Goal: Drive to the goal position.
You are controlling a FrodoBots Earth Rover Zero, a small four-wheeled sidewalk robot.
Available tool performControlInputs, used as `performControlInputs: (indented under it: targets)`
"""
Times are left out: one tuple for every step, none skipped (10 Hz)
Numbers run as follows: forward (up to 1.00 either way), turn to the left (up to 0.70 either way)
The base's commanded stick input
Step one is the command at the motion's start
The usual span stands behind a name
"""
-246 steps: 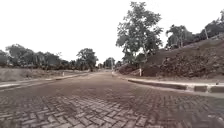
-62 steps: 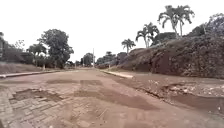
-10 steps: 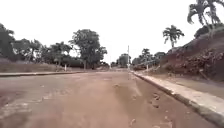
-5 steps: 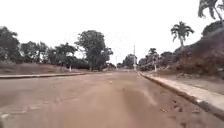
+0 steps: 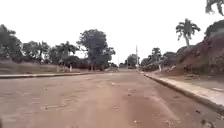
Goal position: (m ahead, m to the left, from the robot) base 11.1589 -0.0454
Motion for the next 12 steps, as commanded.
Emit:
performControlInputs:
  targets:
    - [1.0, 0.0]
    - [1.0, 0.0]
    - [1.0, 0.0]
    - [1.0, 0.0]
    - [1.0, -0.17]
    - [1.0, -0.27]
    - [1.0, -0.27]
    - [1.0, -0.27]
    - [1.0, -0.27]
    - [1.0, 0.0]
    - [1.0, 0.0]
    - [1.0, 0.0]
